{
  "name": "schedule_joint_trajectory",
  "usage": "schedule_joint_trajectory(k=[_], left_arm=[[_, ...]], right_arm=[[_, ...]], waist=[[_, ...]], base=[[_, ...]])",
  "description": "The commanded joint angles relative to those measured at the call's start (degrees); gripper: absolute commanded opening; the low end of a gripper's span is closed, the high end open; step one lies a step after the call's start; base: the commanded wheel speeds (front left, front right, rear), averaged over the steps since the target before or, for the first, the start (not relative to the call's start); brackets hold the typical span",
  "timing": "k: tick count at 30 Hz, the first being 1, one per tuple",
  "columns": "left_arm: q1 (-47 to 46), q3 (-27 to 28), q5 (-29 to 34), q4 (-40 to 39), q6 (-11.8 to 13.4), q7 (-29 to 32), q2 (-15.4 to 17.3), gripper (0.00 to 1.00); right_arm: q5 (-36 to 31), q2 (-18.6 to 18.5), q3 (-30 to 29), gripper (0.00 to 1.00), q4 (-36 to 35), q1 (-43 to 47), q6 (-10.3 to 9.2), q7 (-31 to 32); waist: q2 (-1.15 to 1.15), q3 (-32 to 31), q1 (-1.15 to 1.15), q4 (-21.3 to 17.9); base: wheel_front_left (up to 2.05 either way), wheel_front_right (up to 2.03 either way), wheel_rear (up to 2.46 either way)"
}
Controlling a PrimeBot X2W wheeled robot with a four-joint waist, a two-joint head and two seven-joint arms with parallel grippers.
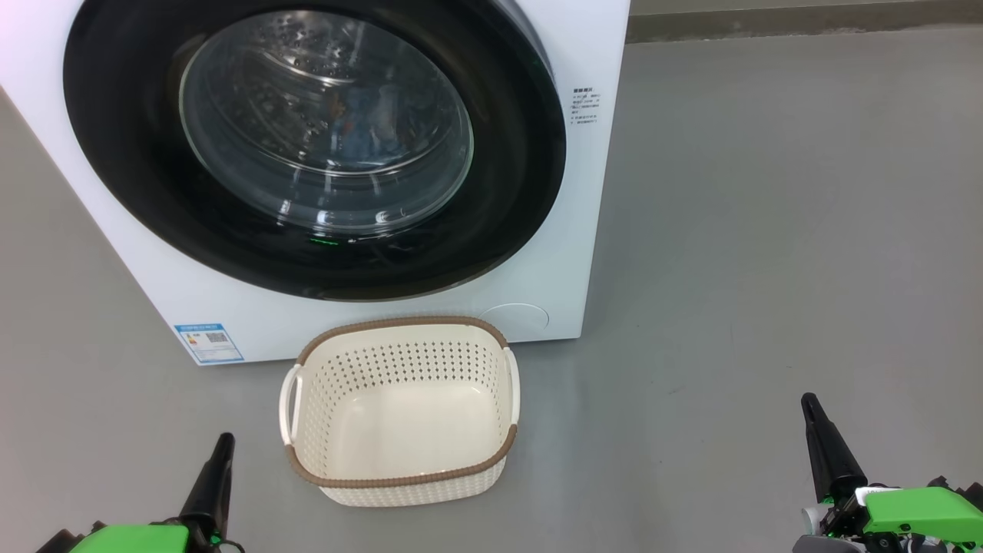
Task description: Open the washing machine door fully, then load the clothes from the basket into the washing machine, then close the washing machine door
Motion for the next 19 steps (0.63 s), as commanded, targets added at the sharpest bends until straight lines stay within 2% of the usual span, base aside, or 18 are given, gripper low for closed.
schedule_joint_trajectory(k=[1, 19], left_arm=[[-2.3, 2.0, -0.5, -1.6, -0.2, 0.2, 1.1, 0.00], [-2.3, 2.0, -0.5, -1.6, -0.2, 0.2, 1.1, 0.00]], right_arm=[[0.0, -0.5, 1.3, 0.00, -1.4, -2.4, 0.10, 0.5], [0.0, -0.5, 1.2, 0.00, -1.4, -2.4, 0.10, 0.5]], waist=[[0.00, 0.0, 0.00, 0.0], [0.00, 0.0, 0.00, 0.0]], base=[[0.00, 0.00, 0.00], [0.00, 0.00, 0.00]])
